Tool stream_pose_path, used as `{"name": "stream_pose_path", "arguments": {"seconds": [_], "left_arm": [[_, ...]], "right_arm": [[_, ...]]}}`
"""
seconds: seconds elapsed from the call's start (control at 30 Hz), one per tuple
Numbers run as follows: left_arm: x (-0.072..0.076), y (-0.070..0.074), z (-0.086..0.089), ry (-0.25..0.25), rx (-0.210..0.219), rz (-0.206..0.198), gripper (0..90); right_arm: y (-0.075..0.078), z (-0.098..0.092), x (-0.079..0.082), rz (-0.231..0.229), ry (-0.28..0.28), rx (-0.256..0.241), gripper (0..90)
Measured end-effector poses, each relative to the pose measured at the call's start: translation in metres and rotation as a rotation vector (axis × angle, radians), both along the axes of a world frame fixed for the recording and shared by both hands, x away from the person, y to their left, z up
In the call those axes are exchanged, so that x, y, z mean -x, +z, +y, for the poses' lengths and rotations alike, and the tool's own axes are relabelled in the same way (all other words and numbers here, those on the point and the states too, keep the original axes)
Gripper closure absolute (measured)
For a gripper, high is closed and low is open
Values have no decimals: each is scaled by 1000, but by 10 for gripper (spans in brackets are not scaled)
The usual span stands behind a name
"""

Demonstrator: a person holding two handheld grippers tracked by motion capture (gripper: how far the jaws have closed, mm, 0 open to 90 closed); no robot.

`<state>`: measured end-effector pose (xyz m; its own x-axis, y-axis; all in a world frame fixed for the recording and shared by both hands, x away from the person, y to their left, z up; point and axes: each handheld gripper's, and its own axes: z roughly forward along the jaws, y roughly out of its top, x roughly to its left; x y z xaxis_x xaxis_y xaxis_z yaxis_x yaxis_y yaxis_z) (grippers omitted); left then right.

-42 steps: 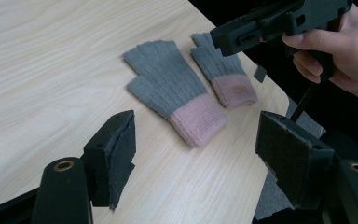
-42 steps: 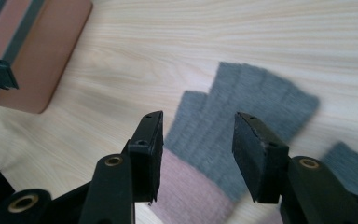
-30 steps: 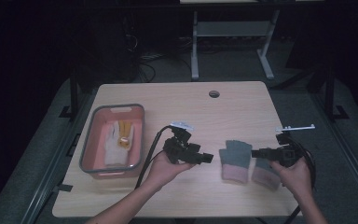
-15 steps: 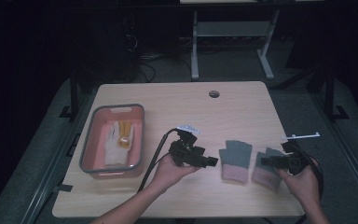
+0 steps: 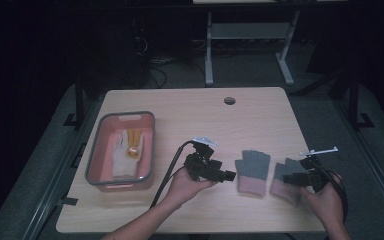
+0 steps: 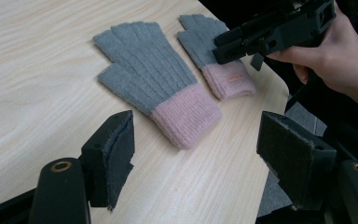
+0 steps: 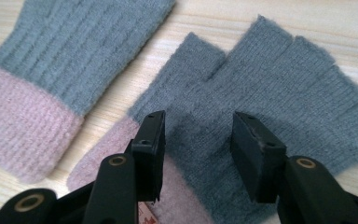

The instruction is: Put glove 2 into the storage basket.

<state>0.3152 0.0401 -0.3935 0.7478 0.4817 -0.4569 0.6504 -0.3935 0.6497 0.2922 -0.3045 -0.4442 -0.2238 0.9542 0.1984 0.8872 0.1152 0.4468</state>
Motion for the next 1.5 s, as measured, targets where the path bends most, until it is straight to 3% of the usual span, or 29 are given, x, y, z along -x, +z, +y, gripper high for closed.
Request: {"name": "stream_pose_path", "arguments": {"seconds": [0.23, 0.4, 0.53, 0.87, 1.07, 1.27, 1.5], "left_arm": [[0, -4, -1, 1, -3, 2, 275], [1, -9, -2, -3, -6, 10, 275], [1, -11, 0, 2, -4, 18, 275], [-1, -12, 5, 14, -9, 16, 275], [-1, -11, 6, 18, -4, 12, 275], [-1, -11, 7, 23, -2, 13, 275], [-1, -10, 10, 30, -1, 10, 275]], "right_arm": [[-2, 10, 0, -11, 16, 101, 680], [-2, 12, 0, -20, 17, 115, 790], [-2, 12, 1, -32, 17, 106, 849], [0, 7, 1, -18, -2, 50, 860], [15, 7, 1, -40, 2, 21, 860], [36, 29, -4, -60, 60, -6, 859], [41, 58, -13, -62, 121, -17, 858]]}}
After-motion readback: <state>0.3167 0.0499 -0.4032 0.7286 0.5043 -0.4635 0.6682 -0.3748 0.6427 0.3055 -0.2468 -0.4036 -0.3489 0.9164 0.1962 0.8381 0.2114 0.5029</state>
